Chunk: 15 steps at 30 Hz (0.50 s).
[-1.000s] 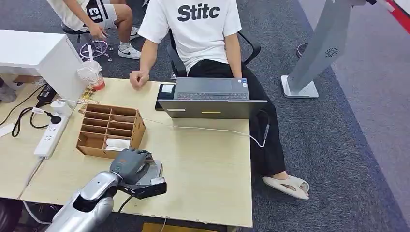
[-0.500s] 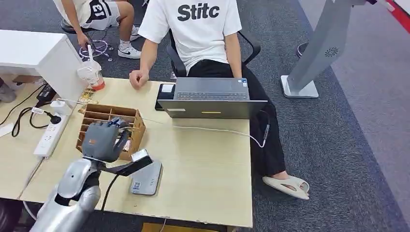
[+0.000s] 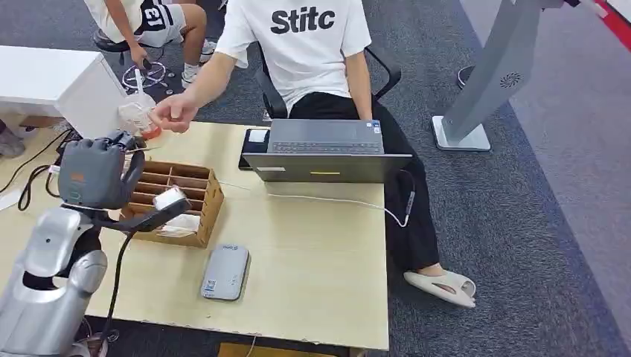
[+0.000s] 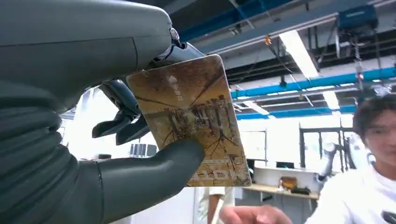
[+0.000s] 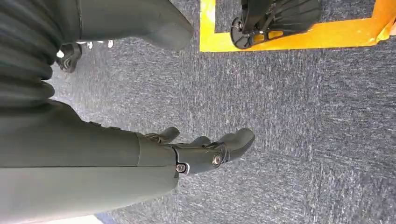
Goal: Pass the card to the sensor for recognition and then transmit it.
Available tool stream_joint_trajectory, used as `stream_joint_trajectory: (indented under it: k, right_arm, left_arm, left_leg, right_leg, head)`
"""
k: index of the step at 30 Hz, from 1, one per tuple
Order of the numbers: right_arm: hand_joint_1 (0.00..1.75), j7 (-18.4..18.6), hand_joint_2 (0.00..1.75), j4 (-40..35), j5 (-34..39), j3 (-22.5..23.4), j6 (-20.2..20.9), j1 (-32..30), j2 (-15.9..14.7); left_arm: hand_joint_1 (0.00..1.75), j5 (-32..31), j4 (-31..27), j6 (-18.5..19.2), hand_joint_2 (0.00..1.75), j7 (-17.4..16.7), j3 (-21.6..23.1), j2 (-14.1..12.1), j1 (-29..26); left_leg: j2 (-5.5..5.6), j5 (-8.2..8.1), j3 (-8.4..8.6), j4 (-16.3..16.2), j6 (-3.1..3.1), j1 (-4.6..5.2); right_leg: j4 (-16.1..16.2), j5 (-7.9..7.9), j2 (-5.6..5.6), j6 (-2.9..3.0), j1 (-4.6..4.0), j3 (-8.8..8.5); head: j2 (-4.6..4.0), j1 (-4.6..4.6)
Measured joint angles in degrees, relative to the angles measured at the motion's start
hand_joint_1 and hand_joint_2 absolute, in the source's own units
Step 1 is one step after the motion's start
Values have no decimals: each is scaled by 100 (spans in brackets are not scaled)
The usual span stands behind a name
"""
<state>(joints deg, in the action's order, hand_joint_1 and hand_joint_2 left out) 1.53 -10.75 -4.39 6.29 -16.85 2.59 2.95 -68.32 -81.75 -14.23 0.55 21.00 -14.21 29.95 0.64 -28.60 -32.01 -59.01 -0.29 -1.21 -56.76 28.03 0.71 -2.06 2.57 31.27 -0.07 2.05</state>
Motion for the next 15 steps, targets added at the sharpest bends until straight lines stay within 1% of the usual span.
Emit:
stream_joint_trajectory:
  k: [1, 3, 5, 8, 10, 15]
  right_arm:
    - [0, 0, 175, 0, -18, 0, -4, -1, 0]
    - [0, 0, 175, 0, -44, 0, -7, 0, 0]
    - [0, 18, 175, 0, -90, 2, 2, 1, 0]
    - [0, 17, 175, 0, -125, 2, 15, 2, 0]
    - [0, 17, 175, 0, -164, 4, 31, 2, 0]
    - [0, 35, 175, 0, -219, 4, 37, 8, 0]
  left_arm:
    - [175, 28, -2, 35, 175, -40, -74, -46, 63]
    - [175, 79, 7, 228, 175, -171, -229, -165, 230]
    - [175, 116, 86, 295, 175, -190, -361, -269, 481]
    - [175, 87, 335, 308, 175, -212, -562, -371, 823]
    - [175, -67, 587, 302, 175, -290, -629, -408, 1056]
    - [175, -195, 1141, 170, 175, -347, -723, -426, 1510]
  left_leg:
    - [0, 0, 0, 0, 0, 0]
    - [0, 0, 0, 0, 0, -1]
    - [0, 1, -1, 0, -1, -3]
    - [-2, 2, 1, 0, -2, -3]
    - [0, 5, 0, 0, -5, -3]
    - [1, 7, -1, 0, -3, -2]
  right_leg:
    - [0, 0, 0, 0, 0, 1]
    - [0, 0, -1, 0, -1, 3]
    - [0, 0, -2, 0, -3, 2]
    - [-3, -2, 2, 3, -3, 3]
    - [-2, -2, 0, 3, -3, 3]
    - [-2, -3, 0, 2, -2, 1]
  head:
    - [0, 0]
    - [0, -2]
    - [0, 0]
    - [0, -2]
    - [0, 2]
    - [0, 2]
